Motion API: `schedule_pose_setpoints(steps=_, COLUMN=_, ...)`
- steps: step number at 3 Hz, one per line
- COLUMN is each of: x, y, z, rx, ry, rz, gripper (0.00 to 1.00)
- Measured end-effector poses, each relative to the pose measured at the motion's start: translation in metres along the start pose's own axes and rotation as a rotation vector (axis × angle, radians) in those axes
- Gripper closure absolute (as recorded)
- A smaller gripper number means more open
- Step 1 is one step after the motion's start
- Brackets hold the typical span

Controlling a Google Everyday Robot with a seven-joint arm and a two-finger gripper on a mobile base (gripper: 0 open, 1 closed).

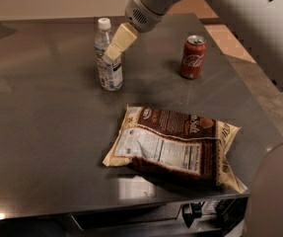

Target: Pick blue plastic bottle

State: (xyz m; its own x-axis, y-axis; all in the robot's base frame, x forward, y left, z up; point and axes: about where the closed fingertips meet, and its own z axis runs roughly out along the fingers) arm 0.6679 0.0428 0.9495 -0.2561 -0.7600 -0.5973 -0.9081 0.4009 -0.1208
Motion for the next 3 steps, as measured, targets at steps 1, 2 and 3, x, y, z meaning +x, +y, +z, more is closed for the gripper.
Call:
schedule_pose_setpoints(steps=1, x=-0.011, y=0.003, z=0.01, rx=-0.02, ry=-0.026, rz=0.007, gripper=0.0)
schedule_pose_setpoints(steps=2, x=-0.015, y=0.009, z=0.017, rx=-0.046, ry=-0.033, rz=0.007, gripper=0.16)
schedule_pose_setpoints(steps=3, x=-0.018, y=0.015, z=0.019, rx=-0.071, ry=-0.038, rz=0.005, gripper=0.39)
